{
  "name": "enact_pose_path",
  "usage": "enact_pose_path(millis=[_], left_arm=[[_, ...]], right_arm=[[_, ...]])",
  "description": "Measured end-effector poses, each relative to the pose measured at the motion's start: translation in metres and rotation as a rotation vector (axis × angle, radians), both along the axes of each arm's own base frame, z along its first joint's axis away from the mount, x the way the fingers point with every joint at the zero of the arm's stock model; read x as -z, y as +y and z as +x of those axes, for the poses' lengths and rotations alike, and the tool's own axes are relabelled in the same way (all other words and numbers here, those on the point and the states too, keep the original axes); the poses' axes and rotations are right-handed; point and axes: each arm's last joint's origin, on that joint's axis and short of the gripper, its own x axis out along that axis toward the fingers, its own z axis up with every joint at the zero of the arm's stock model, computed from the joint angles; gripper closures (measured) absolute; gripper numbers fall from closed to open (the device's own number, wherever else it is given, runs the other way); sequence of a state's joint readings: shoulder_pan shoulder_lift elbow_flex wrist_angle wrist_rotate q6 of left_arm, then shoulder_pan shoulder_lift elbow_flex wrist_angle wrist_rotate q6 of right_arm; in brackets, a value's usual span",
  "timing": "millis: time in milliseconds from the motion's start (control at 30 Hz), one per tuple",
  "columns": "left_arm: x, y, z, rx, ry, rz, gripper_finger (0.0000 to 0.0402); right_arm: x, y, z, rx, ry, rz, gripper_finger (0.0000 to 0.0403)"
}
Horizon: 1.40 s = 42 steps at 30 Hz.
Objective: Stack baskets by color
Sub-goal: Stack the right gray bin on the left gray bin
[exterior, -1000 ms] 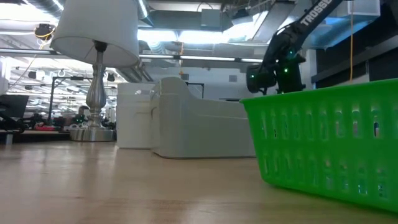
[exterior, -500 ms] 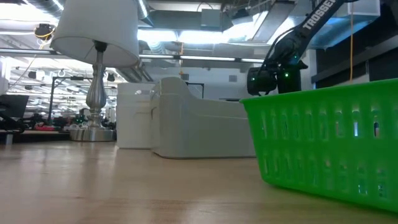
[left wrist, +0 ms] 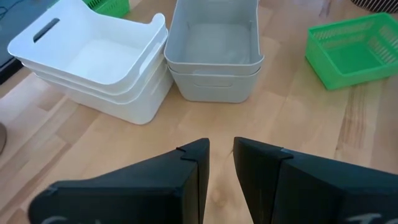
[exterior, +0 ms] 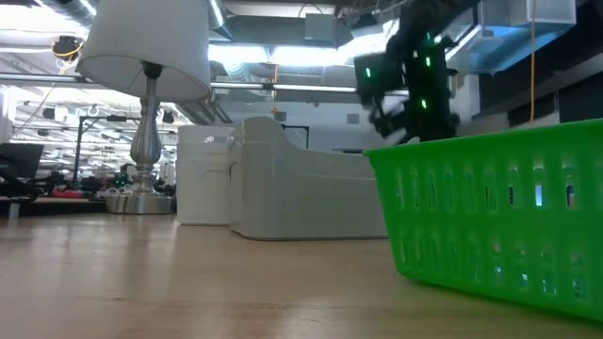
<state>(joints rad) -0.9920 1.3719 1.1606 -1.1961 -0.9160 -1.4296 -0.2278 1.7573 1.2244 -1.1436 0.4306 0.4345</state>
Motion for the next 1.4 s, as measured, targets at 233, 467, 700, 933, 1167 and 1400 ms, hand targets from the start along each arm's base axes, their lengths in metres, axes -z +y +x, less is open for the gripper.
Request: enact_pose_path(millis=[233, 467, 700, 933, 1167, 1400], left_arm=[[0.0, 0.0, 0.0, 0.004, 0.02, -0.014, 0.0337], [0.001, 0.0, 0.0, 0.004, 0.02, -0.013, 0.0337], [0.001, 0.0, 0.0, 0.006, 0.024, -0.015, 0.0337], [0.001, -0.001, -0.001, 0.007, 0.037, -0.024, 0.0337], [0.001, 0.0, 0.0, 0.003, 0.037, -0.028, 0.0337], [0.001, 0.0, 0.0, 0.0, 0.036, -0.032, 0.0337]], right_arm=[[-0.047, 0.055, 0.023, -0.188, -0.038, -0.099, 0.0402], [-0.08, 0.11, 0.035, -0.388, -0.148, -0.127, 0.0402], [-0.091, 0.154, 0.038, -0.61, -0.213, -0.12, 0.0403], [-0.092, 0.183, 0.053, -0.88, -0.309, -0.148, 0.0403], [-0.071, 0.196, 0.079, -1.097, -0.322, -0.131, 0.0403], [-0.047, 0.195, 0.091, -1.214, -0.247, -0.047, 0.0403]])
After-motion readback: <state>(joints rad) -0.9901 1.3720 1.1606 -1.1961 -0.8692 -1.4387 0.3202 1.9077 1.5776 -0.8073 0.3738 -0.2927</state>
